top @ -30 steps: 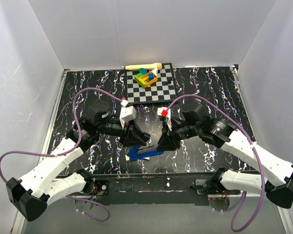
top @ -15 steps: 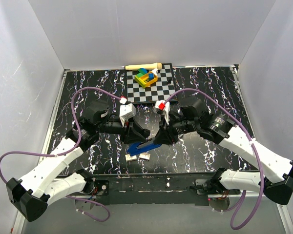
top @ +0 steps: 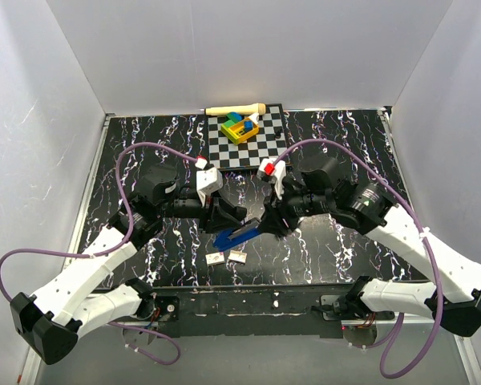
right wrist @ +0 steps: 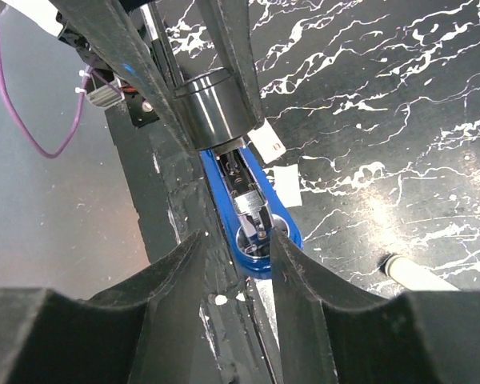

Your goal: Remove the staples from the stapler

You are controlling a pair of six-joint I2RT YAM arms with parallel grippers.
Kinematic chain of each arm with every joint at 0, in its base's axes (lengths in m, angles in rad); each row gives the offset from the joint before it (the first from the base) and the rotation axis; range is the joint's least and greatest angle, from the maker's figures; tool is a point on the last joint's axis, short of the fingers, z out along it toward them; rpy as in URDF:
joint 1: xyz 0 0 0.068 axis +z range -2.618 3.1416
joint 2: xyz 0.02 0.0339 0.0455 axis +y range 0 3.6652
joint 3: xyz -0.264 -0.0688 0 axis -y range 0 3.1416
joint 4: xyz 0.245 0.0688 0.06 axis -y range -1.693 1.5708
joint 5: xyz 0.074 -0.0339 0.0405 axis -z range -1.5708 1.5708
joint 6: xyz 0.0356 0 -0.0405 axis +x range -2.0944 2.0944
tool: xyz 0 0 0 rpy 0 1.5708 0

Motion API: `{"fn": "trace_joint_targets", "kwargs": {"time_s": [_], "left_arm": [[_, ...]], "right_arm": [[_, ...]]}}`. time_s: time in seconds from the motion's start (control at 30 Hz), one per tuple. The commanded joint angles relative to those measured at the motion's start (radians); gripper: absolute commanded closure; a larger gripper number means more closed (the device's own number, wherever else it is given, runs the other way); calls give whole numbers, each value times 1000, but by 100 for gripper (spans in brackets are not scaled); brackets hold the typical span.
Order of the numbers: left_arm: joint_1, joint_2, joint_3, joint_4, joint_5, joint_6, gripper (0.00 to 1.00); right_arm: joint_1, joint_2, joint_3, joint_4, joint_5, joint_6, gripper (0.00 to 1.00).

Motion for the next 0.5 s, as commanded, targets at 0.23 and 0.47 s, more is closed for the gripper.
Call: {"fn": "trace_joint_targets", "kwargs": {"time_s": [0.23,0.47], "left_arm": [[5,-1,30,51,-101,-6,100],[5,7,31,54,-155,-11,100]], "right_arm": [[3,-19,131,-49,141,-1,56],[3,49,187,26,227,80,99]]}}
